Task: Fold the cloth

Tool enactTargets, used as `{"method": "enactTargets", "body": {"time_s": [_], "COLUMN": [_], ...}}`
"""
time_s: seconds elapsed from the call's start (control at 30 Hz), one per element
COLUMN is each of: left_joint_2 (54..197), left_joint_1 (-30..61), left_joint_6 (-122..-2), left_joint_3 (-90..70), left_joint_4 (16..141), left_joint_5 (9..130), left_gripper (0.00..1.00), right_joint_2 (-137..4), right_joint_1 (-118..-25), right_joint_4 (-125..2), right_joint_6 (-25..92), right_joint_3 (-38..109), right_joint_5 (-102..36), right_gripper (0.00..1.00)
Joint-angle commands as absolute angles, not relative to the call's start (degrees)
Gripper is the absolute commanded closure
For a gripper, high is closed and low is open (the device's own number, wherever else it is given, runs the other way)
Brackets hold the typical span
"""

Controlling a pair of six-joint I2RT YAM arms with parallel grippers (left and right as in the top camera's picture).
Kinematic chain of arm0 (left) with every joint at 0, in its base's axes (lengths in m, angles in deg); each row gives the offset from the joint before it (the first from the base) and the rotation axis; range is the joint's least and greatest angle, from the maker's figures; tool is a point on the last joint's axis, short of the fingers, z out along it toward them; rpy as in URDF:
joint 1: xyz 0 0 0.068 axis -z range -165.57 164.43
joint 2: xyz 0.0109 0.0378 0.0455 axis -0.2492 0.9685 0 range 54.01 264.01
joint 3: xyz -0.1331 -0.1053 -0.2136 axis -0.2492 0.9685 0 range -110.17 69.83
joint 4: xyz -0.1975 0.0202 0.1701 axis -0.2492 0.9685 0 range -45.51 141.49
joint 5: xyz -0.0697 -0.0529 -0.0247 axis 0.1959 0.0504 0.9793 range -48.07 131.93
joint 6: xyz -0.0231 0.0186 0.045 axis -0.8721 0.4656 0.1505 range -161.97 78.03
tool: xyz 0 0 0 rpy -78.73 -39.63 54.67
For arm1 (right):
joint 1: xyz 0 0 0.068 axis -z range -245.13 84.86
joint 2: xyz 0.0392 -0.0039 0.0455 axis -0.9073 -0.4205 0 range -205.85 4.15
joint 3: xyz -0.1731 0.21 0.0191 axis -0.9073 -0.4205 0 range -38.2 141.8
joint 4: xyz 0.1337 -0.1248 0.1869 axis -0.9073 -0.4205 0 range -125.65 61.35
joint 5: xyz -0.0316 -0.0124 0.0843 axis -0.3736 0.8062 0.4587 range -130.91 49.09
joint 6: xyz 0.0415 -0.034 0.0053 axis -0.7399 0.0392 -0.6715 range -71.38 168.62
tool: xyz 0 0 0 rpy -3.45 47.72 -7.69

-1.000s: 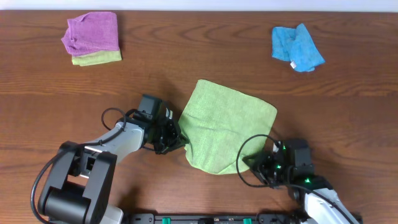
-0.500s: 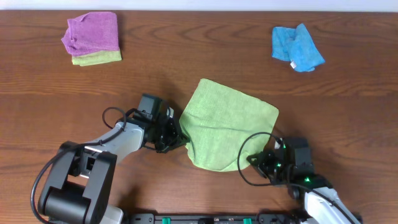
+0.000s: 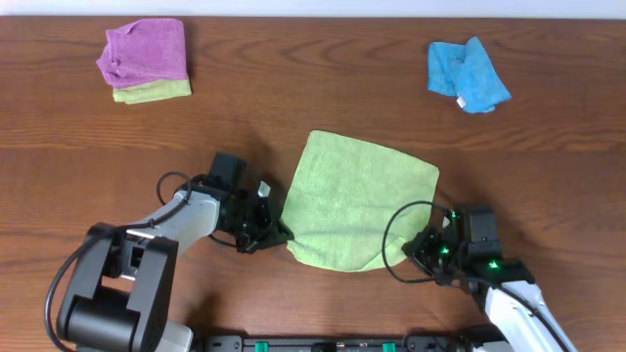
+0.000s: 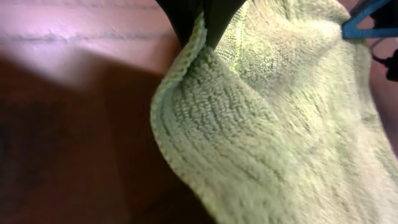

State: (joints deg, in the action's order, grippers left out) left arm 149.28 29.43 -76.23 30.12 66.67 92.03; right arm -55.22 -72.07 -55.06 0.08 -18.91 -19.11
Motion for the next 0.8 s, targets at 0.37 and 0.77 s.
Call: {"method": "enactTargets", "body": {"time_s": [0.37,0.77], "left_joint_2": [141.2,141.2], "left_joint_1": [29.5,32.1], "left_joint_6": [-83.2,-89.9], "left_joint_3": [30.2,24.3], "left_joint_4": [63.3,56.3], "left_joint_5": [94.5,84.9], "left_gripper": [0.94,0.94], "right_joint_2": [-50.1,-50.1], "right_joint_1": [-71.5,-71.5], "right_joint_4": [-67.0,-66.9], "right_joint_6": [3.4,-1.1], "right_joint_3": [-9.4,-9.2], "right_joint_5": [-26.2,-32.2], "right_gripper": [0.99,0.99]}}
